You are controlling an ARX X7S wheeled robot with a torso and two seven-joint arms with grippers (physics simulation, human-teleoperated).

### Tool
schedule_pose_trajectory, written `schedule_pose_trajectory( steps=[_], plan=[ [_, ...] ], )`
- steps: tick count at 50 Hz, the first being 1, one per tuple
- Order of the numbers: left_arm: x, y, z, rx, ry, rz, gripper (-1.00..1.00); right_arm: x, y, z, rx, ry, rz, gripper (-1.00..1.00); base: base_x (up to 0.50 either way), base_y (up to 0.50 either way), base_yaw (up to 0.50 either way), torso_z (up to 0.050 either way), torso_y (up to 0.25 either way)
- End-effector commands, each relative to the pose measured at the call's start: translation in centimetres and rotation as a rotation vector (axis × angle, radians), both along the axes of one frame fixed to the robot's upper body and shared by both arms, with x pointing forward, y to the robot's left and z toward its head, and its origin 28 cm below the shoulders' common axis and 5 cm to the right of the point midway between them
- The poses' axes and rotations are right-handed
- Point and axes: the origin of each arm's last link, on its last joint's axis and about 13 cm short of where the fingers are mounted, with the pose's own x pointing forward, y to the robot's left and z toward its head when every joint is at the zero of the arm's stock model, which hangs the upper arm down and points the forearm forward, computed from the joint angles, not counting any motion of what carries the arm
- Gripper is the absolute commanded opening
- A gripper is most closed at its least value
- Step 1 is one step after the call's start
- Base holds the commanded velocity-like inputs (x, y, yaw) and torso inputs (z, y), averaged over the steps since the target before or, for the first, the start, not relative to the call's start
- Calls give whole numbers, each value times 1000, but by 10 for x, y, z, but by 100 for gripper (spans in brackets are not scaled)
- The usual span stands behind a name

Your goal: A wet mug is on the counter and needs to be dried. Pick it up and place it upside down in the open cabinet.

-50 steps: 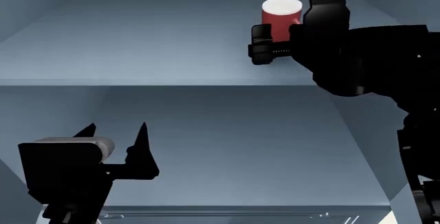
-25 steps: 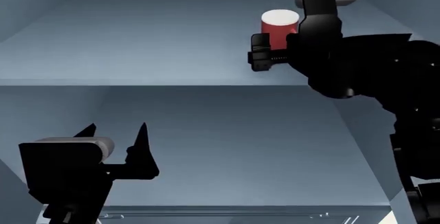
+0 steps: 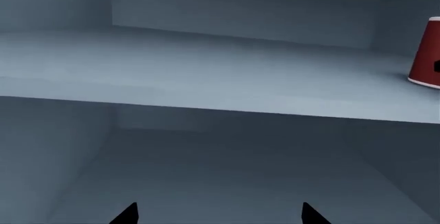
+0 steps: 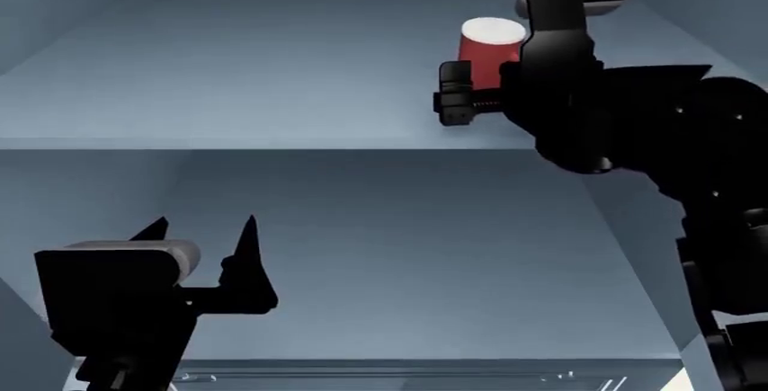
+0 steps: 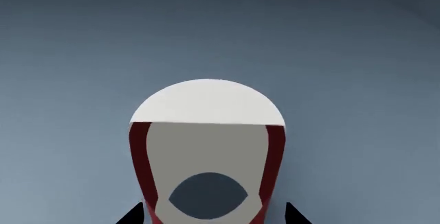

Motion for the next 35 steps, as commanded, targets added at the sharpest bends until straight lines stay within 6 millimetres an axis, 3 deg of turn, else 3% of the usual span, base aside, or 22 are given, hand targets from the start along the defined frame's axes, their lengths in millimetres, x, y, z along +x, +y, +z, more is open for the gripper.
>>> schedule_pose_trajectory(
  steps=[1, 9, 17, 35],
  plan=[
    [0, 0, 0, -1, 0, 0, 100, -4, -3, 0, -19, -18, -29, 100, 0, 0, 0, 0, 0],
    [0, 0, 2, 0, -2, -2, 100, -26, -4, 12, -5, -83, -7, 100, 0, 0, 0, 0, 0],
    [-1, 0, 2, -1, -4, -2, 100, -44, -4, 11, 2, -108, 26, 100, 0, 0, 0, 0, 0],
    [-4, 0, 1, 0, -10, -2, 100, -111, -13, -15, 28, -245, 43, 100, 0, 0, 0, 0, 0]
  ],
)
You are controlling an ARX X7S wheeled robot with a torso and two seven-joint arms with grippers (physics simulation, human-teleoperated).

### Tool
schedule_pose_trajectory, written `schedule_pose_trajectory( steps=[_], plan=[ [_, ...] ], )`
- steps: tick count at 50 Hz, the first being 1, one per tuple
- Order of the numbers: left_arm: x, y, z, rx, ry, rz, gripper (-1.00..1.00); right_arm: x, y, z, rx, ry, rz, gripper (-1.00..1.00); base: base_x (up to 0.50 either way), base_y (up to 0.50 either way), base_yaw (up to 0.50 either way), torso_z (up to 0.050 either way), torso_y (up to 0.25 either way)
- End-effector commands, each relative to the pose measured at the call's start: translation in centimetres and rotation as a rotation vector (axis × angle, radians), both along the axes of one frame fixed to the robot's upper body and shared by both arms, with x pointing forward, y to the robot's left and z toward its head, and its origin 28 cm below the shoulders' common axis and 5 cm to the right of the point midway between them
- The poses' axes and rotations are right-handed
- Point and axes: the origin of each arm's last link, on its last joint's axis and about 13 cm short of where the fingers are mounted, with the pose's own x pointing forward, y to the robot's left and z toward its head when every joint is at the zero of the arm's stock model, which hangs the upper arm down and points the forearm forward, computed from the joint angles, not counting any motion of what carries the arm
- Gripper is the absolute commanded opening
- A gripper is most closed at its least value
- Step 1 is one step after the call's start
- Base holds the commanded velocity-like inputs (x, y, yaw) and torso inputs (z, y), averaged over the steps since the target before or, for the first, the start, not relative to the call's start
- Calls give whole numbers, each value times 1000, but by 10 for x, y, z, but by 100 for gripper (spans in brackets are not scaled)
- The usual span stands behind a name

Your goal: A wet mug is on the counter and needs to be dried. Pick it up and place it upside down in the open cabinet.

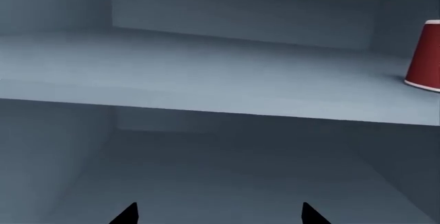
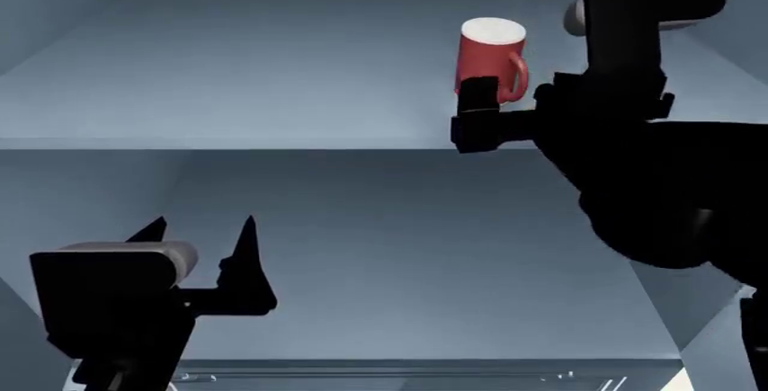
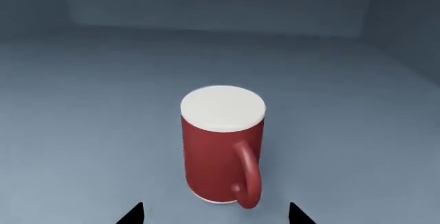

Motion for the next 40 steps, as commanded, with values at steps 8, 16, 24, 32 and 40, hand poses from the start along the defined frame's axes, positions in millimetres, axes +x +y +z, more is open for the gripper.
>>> schedule_pose_trajectory(
  steps=[8, 16, 24, 32, 40],
  plan=[
    [-5, 0, 0, 3, -10, -4, 100, -64, -6, -29, 21, -136, 12, 100, 0, 0, 0, 0, 0],
    [-7, 0, 2, 5, -16, -8, 100, -78, -4, -49, 37, -174, 16, 100, 0, 0, 0, 0, 0],
    [-9, 0, 3, 6, -22, -10, 100, -88, -5, -66, 29, -225, 3, 100, 0, 0, 0, 0, 0],
    [-13, 1, 4, 7, -33, -4, 100, -91, -8, -87, 43, -266, -32, 100, 0, 0, 0, 0, 0],
    [-16, 2, 3, 10, -45, 7, 100, -99, -10, -106, 62, -339, -74, 100, 0, 0, 0, 0, 0]
  ],
)
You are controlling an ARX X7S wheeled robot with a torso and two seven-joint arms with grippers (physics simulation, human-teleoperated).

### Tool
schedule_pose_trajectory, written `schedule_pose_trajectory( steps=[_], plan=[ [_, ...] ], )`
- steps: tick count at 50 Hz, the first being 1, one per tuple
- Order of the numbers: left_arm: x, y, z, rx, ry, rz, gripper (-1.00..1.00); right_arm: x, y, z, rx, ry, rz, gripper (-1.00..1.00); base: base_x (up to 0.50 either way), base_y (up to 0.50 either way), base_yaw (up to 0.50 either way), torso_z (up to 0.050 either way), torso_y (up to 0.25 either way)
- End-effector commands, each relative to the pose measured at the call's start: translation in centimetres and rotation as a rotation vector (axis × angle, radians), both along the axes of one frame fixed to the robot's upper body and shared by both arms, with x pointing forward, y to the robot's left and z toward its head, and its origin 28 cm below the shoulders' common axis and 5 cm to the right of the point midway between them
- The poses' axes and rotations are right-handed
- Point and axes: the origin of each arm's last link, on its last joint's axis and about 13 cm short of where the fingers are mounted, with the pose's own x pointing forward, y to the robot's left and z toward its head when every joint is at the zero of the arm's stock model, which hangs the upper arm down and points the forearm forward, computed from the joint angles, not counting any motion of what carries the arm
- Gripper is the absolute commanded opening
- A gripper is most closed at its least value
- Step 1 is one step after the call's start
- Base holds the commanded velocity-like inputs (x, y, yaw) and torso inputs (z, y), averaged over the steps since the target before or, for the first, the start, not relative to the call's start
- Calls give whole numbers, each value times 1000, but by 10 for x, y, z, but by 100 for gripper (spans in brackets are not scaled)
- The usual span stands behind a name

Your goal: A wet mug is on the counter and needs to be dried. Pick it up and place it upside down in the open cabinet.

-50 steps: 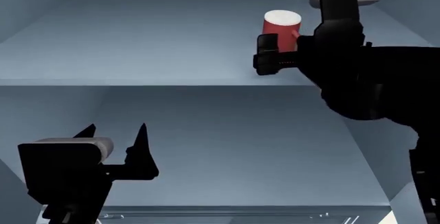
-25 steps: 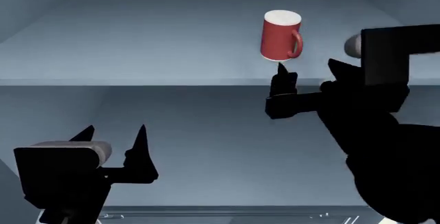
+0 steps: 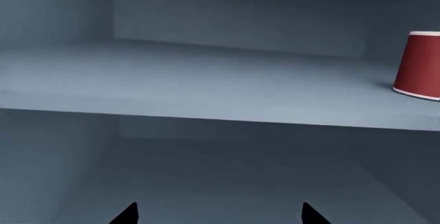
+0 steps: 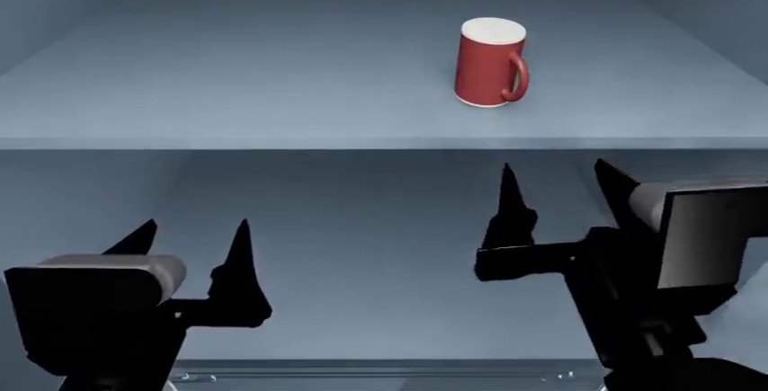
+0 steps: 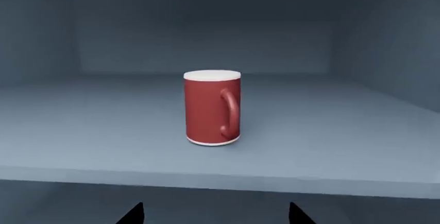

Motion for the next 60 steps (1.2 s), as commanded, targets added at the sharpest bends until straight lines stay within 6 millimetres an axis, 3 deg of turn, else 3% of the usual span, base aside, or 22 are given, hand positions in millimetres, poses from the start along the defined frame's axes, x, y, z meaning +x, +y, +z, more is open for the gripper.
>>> schedule_pose_trajectory(
  steps=[1, 14, 30, 38, 60],
  plan=[
    [-5, 1, -1, 4, -16, 9, 100, -14, -3, -25, 18, -95, -38, 100, 0, 0, 0, 0, 0],
    [-18, 3, -1, 4, -117, 9, 100, -27, -6, -40, 80, -227, -39, 100, 0, 0, 0, 0, 0],
    [-15, 10, -14, -13, -208, 23, 100, -25, -13, -66, 124, -312, -67, 100, 0, 0, 0, 0, 0],
    [-25, 11, -4, -7, -268, 32, 100, -37, -15, -57, 108, -342, -69, 100, 0, 0, 0, 0, 0],
    [-55, 11, 41, 26, -404, 31, 100, -66, -23, -5, 46, -439, -40, 100, 0, 0, 0, 0, 0]
  ],
)
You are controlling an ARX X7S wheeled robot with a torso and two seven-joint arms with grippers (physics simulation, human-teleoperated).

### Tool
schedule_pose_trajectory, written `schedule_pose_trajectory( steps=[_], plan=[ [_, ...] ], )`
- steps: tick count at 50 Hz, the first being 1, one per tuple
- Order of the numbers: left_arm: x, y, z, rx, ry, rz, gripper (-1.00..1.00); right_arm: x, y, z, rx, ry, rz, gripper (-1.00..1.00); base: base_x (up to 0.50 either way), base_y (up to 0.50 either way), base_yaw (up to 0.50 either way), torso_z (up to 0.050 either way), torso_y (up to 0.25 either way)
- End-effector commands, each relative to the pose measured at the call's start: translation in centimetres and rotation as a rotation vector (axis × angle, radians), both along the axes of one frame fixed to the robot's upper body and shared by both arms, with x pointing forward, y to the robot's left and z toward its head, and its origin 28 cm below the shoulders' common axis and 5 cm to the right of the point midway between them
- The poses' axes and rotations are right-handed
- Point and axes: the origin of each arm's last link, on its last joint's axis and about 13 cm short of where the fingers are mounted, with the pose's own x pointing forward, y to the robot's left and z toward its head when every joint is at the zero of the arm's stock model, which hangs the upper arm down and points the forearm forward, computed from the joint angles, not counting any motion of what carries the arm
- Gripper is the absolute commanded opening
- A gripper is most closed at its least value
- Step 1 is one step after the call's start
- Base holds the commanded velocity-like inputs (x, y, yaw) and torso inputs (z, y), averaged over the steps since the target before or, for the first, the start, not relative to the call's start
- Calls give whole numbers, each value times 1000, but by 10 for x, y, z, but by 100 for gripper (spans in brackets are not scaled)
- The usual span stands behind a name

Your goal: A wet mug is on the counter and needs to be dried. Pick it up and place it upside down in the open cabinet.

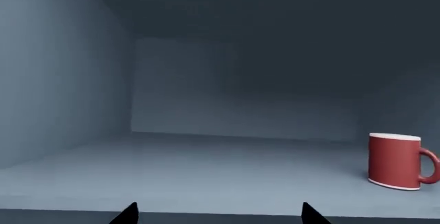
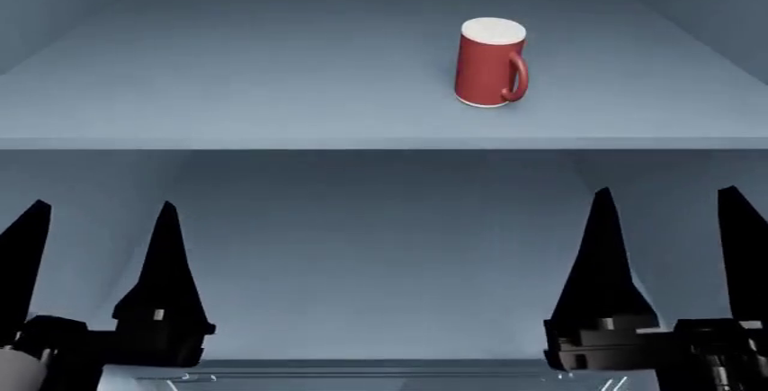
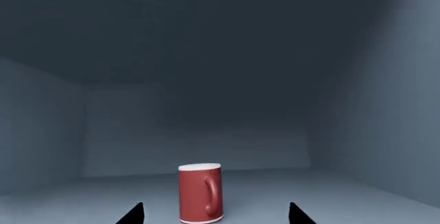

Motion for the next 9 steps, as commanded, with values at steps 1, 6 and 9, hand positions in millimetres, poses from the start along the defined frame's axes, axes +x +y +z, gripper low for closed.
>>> schedule_pose_trajectory(
  steps=[1, 6, 9],
  plan=[
    [-16, 0, 23, 18, -73, 0, 100, -15, -7, 22, -32, -29, -21, 100, 0, 0, 0, 0, 0],
    [-25, 0, 29, 16, -107, -1, 100, -21, -11, 27, -35, -61, -21, 100, 0, 0, 0, 0, 0],
    [-28, 1, 30, 14, -120, 2, 100, -25, -13, 28, -25, -81, -18, 100, 0, 0, 0, 0, 0]
  ],
)
